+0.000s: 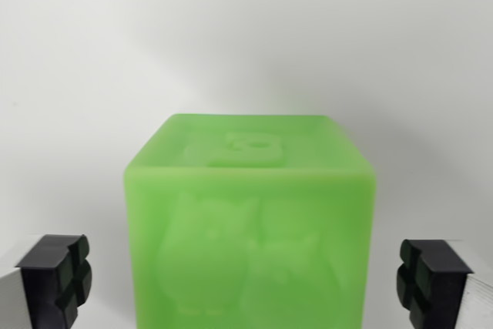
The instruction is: Stack cube
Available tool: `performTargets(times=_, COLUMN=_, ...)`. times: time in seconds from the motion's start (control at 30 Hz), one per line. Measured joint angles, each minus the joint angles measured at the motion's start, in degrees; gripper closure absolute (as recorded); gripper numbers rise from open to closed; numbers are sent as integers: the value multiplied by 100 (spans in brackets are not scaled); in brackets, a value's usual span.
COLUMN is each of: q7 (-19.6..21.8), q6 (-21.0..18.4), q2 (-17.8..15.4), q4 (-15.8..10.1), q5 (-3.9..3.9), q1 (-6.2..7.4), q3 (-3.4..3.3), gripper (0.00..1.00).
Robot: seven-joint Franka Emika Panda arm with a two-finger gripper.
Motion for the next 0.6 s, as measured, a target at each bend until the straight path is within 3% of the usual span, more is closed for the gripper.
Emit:
performTargets(times=0.33, q7=9, q6=221, q2=300, q4=84, q5=-7, q1=91, q3=-97, gripper=0)
performTargets(times=0.37, q7=9, q6=225, q2=304, q4=86, q5=-7, q1=95, q3=-100, gripper=100)
performTargets(times=0.6, q7=9, q6=228, q2=304, q4=91, q5=-7, q1=102, q3=-104, gripper=100)
